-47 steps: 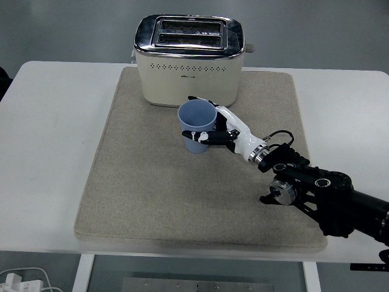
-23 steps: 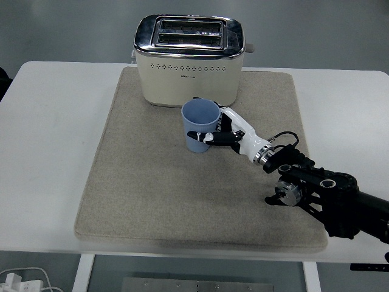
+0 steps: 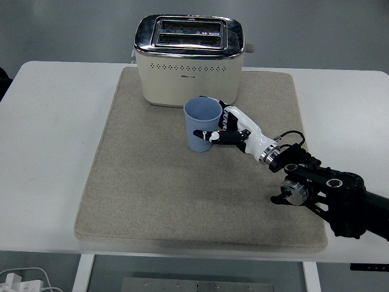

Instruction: Put the water cup in front of the bread machine

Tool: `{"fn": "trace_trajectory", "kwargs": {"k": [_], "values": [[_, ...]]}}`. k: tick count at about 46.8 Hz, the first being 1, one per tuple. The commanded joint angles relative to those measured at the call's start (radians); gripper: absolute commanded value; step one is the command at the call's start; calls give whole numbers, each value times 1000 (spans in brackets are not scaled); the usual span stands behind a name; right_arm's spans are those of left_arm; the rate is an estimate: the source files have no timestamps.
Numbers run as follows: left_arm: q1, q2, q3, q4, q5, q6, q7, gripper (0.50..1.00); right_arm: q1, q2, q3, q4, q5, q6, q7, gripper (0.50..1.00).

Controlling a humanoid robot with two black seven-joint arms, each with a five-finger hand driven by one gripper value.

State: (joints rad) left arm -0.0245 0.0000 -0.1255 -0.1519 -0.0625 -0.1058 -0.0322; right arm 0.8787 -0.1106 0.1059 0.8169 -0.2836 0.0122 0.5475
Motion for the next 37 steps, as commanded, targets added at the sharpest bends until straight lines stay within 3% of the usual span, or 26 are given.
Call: {"fn": "trace_trajectory", "kwargs": {"k": [1,37], "values": [[0,0,0,0,0,0,0,1000,-4,-1,1,11,0,0,0,924],[0,0,0,0,1,0,0,1000,-30,-43,21,62,0,-3,2,924]]}}
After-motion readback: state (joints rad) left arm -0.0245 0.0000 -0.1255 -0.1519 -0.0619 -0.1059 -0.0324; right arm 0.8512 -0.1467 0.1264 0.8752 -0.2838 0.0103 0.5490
